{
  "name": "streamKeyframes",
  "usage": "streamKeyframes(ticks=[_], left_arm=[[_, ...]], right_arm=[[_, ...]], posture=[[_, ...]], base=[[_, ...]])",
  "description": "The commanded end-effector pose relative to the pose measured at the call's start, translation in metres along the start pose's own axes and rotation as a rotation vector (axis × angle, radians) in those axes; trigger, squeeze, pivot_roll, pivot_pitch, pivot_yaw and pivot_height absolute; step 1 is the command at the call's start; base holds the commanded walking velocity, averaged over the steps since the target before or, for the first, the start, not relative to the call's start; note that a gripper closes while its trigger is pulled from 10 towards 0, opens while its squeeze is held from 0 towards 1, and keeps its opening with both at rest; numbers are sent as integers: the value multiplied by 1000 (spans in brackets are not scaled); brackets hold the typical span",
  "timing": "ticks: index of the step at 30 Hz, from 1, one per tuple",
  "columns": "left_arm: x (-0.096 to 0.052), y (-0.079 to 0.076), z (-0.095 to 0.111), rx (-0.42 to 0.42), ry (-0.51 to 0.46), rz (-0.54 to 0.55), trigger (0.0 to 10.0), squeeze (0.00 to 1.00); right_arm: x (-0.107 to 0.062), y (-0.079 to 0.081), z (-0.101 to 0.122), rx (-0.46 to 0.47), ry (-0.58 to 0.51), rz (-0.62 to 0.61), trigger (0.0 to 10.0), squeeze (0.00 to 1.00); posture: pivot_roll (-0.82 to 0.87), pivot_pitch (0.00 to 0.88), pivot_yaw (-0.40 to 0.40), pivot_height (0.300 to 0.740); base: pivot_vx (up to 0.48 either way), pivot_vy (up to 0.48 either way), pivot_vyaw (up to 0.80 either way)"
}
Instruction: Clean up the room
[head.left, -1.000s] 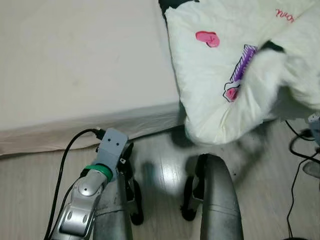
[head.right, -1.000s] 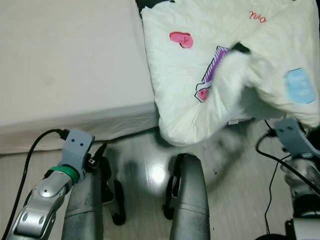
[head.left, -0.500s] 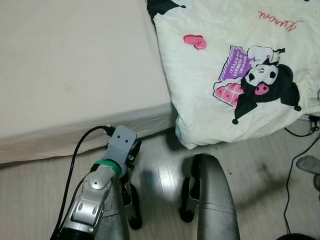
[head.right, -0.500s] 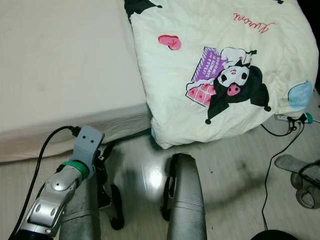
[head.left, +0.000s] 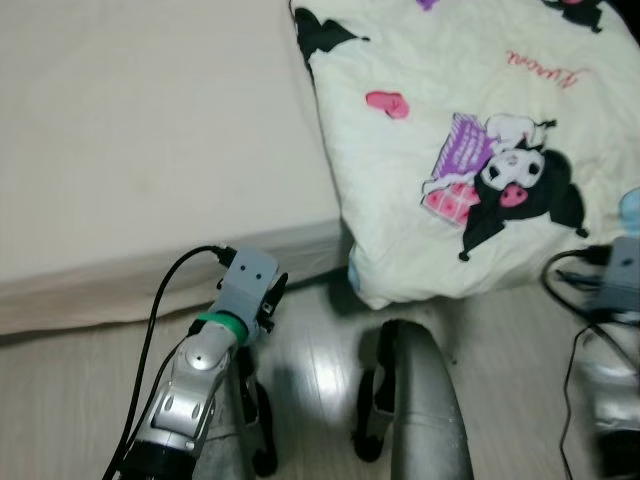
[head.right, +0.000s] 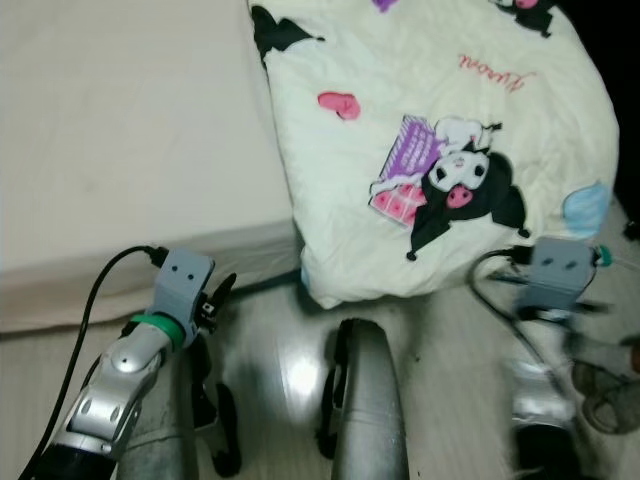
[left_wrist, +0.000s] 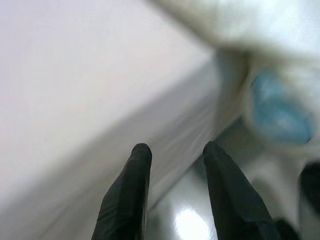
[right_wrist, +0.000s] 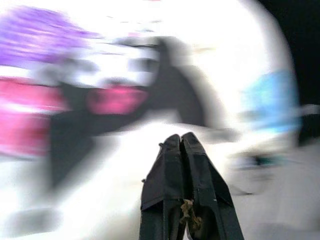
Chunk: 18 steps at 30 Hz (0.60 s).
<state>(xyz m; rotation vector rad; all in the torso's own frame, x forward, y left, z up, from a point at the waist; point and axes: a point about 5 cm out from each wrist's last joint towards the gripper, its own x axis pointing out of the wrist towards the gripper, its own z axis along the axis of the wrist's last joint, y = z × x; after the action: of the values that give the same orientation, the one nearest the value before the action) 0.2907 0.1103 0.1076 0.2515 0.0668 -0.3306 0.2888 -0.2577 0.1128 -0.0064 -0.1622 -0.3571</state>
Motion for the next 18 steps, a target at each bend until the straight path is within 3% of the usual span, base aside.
streamKeyframes(ticks=[1,2,3,5,8,13,18], left_arm=[[-4,-4,-8,-19,21,-18,10000,0],[-2,-5,-2,-30,-6,-26,10000,0],[-2,-5,-2,-30,-6,-26,10000,0],[3,-7,11,-46,-59,-38,10000,0],[11,-9,24,-51,-108,-42,10000,0],[16,-9,24,-48,-114,-43,10000,0],[18,-12,22,-48,-111,-46,10000,0]], right_arm=[[-6,0,-2,74,31,17,10000,0],[-12,17,-3,151,52,75,10000,0],[-12,17,-3,151,52,75,10000,0],[-22,39,-9,221,80,173,10000,0],[-31,56,-23,285,144,235,10000,0],[-35,59,-29,334,175,237,10000,0],[-36,64,-31,314,197,272,10000,0]], posture=[[-76,170,41,596],[-77,160,39,596],[-77,160,39,596],[-76,135,38,596],[-74,92,32,596],[-75,59,29,611],[-75,40,23,626]], base=[[0,0,0],[0,0,0],[0,0,0],[0,0,0],[0,0,0],[0,0,0],[0,0,0]])
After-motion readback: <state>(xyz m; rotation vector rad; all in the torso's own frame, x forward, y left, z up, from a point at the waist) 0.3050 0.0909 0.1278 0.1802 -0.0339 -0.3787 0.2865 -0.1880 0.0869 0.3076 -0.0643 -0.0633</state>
